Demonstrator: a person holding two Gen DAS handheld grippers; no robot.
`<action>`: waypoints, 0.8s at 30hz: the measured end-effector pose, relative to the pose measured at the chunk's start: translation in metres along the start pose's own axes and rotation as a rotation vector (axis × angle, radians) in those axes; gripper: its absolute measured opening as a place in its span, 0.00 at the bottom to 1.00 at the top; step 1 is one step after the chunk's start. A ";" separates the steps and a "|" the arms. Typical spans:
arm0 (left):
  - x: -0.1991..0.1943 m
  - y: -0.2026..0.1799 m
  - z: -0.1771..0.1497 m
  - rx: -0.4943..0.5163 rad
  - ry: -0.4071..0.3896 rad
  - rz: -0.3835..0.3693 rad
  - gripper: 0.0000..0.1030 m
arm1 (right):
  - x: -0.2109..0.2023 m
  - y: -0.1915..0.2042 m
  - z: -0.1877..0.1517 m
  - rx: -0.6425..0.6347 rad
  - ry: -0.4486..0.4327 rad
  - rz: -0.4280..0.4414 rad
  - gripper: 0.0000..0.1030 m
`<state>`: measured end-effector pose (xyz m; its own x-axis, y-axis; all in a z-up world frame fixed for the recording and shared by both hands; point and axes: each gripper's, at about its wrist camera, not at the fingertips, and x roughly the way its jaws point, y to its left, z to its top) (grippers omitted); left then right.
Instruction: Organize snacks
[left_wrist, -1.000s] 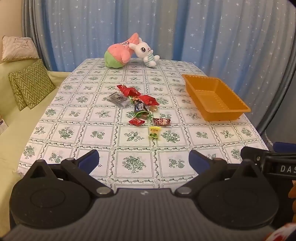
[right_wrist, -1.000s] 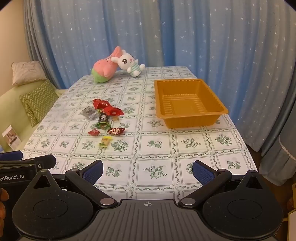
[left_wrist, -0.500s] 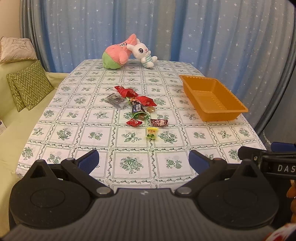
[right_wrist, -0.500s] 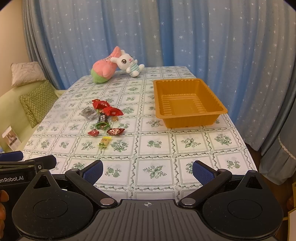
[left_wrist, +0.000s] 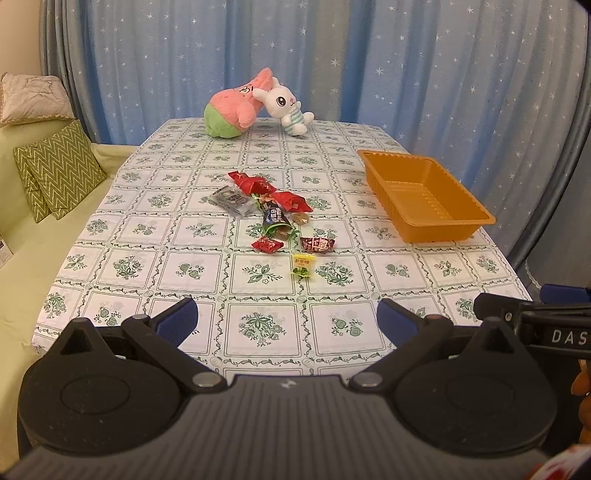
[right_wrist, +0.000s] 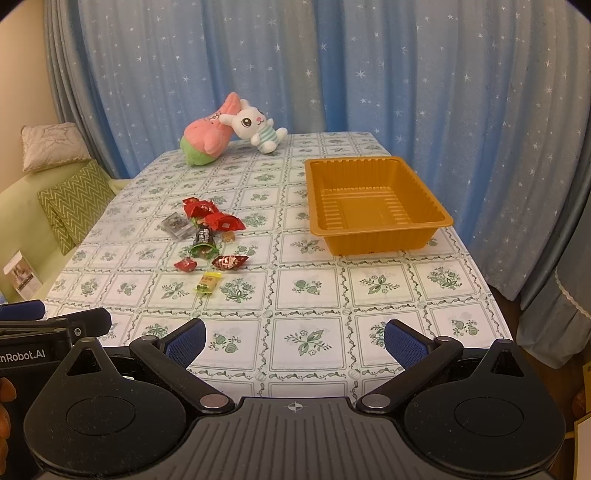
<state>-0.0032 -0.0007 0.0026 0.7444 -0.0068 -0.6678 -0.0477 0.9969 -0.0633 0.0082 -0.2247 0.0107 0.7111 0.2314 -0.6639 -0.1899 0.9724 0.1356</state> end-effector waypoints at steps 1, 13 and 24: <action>0.000 0.000 0.000 0.000 -0.001 0.000 0.99 | 0.000 0.000 0.000 0.000 0.000 0.000 0.99; 0.000 0.000 0.000 0.001 -0.003 -0.002 0.99 | 0.000 -0.002 -0.001 0.002 -0.001 -0.005 0.99; 0.001 -0.001 0.000 0.002 0.000 -0.004 0.99 | 0.000 -0.002 -0.001 0.003 0.000 -0.006 0.99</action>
<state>-0.0024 -0.0020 0.0027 0.7444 -0.0106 -0.6676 -0.0438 0.9969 -0.0646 0.0082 -0.2269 0.0097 0.7119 0.2257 -0.6651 -0.1838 0.9738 0.1337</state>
